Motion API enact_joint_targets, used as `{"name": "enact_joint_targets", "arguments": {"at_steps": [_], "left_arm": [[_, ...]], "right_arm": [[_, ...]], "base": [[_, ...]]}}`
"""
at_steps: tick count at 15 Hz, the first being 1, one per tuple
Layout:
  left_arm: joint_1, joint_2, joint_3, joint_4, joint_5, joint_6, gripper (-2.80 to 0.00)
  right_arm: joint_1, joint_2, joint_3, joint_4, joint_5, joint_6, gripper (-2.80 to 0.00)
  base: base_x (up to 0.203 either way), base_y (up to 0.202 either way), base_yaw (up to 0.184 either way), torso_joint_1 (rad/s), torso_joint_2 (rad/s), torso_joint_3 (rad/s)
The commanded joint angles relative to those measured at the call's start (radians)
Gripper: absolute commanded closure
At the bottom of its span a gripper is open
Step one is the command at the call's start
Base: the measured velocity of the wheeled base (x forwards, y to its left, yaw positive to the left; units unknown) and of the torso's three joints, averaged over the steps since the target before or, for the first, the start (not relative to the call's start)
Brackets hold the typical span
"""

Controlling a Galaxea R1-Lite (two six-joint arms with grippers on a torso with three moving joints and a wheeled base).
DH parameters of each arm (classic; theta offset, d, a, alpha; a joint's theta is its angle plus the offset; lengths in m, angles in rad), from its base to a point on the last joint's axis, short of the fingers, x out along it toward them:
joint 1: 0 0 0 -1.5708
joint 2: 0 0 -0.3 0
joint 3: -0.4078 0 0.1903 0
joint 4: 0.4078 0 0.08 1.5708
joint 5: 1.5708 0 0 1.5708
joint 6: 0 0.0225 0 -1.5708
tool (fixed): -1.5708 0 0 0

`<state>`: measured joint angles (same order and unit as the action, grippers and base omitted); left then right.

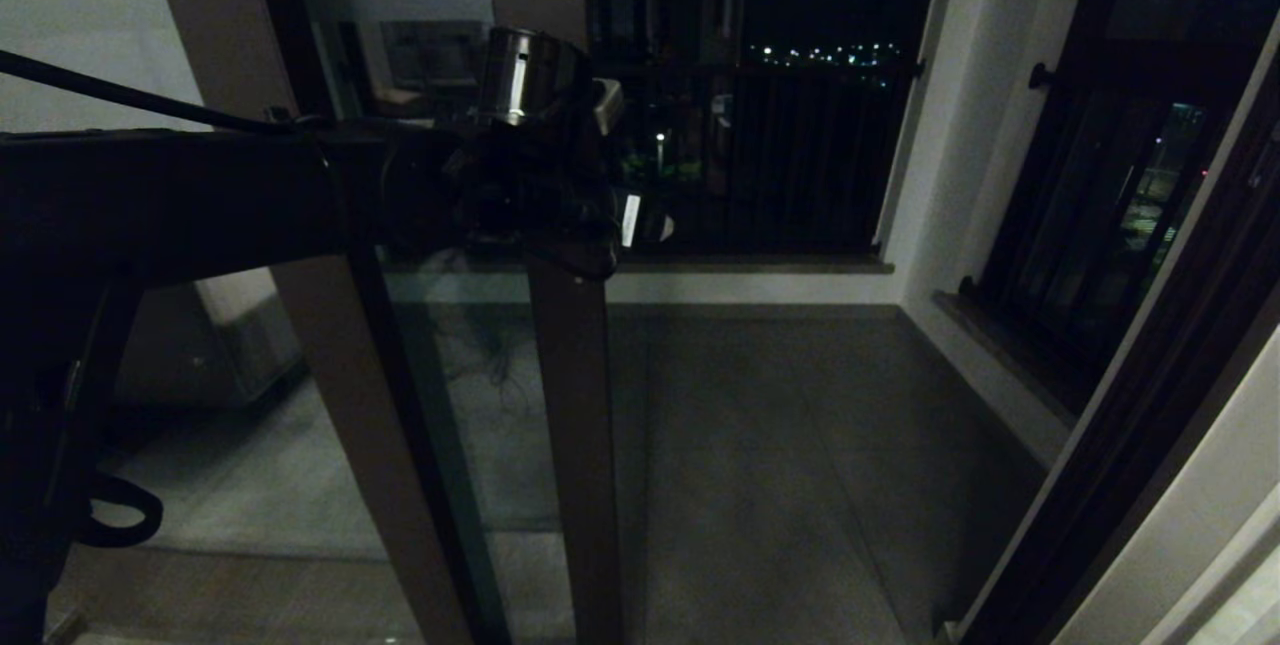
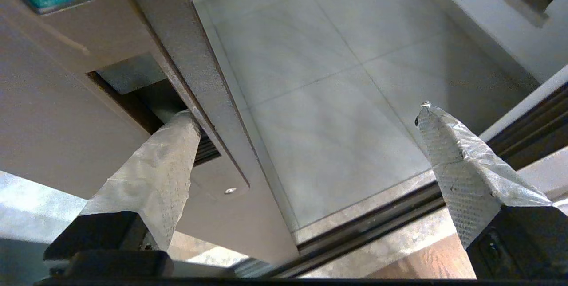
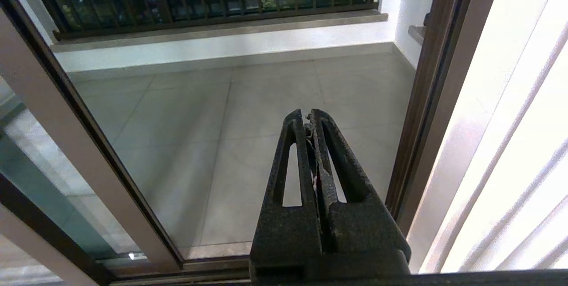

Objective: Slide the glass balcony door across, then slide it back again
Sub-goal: Close the slid door

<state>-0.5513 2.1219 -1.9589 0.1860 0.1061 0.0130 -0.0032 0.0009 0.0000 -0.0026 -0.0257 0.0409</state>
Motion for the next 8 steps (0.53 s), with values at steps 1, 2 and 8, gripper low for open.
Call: {"name": "enact_joint_targets", "arguments": {"at_steps": [1, 2, 8], "left_arm": [[-0.014, 0.012, -0.001, -0.014, 0.009, 0.002, -2.80], [-0.018, 0.012, -0.001, -0.014, 0.009, 0.002, -2.80], [-0.046, 0.015, -0.001, -0.016, 0.010, 0.002, -2.80]], "right_arm": [[0.000, 0.001, 0.000, 0.000, 0.000, 0.001, 0.00], [0.000, 0.001, 0.000, 0.000, 0.000, 0.001, 0.00], [0.000, 0.001, 0.000, 0.001, 0.000, 0.001, 0.00]], "base": [[0.000, 0.000, 0.000, 0.000, 0.00, 0.000], [0.000, 0.000, 0.000, 0.000, 0.00, 0.000], [0.000, 0.000, 0.000, 0.000, 0.00, 0.000]]}}
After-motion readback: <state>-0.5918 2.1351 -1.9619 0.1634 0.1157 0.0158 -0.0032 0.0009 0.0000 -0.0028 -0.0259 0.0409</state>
